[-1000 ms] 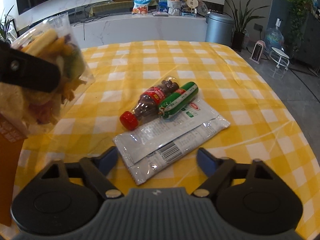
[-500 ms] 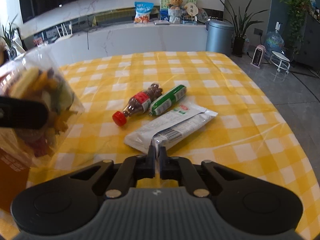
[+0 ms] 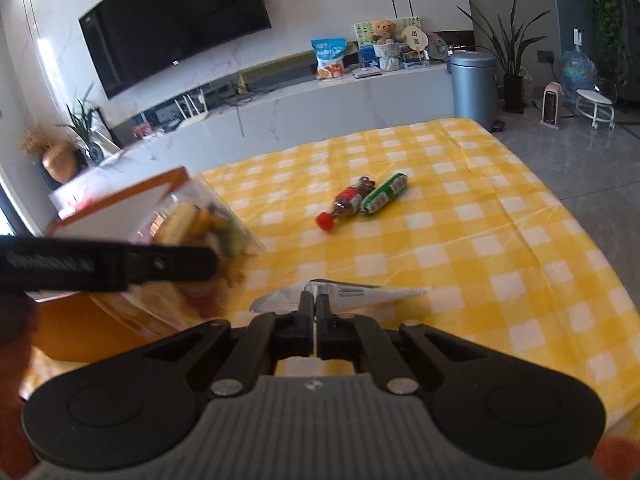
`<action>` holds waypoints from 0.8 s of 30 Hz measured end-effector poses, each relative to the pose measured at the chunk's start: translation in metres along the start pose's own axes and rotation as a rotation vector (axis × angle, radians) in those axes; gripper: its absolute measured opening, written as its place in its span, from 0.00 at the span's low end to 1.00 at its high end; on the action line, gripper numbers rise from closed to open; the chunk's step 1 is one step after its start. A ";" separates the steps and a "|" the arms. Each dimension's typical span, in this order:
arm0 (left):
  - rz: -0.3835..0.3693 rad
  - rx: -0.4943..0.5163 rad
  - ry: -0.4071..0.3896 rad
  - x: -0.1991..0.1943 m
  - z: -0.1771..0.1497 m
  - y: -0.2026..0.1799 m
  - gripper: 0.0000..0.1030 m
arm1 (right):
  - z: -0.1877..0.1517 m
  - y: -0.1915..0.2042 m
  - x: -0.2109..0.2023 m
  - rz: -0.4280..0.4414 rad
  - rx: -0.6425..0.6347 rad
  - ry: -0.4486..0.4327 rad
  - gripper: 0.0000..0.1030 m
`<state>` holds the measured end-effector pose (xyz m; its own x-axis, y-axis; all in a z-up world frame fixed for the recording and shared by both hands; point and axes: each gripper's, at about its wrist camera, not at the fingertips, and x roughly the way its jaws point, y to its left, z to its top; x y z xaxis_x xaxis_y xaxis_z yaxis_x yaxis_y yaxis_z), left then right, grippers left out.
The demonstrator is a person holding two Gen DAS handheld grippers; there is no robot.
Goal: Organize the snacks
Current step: 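Grasp the white spicy-strip bag with the right tool while left holds the chip bag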
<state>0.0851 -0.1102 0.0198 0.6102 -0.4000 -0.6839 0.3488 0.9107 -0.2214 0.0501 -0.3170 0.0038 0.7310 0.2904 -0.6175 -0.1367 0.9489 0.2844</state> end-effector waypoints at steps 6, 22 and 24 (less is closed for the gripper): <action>0.014 -0.026 0.005 -0.014 -0.014 0.003 0.68 | 0.015 0.010 -0.028 0.044 0.045 -0.028 0.00; 0.076 -0.141 0.106 0.016 -0.044 0.038 0.68 | 0.039 0.016 0.071 0.120 -0.104 0.073 0.33; 0.078 -0.155 0.112 0.020 -0.045 0.041 0.68 | 0.038 0.013 0.075 0.132 -0.154 0.086 0.49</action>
<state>0.0791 -0.0760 -0.0342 0.5451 -0.3210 -0.7744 0.1847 0.9471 -0.2626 0.1290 -0.2871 -0.0108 0.6415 0.4165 -0.6443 -0.3326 0.9078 0.2556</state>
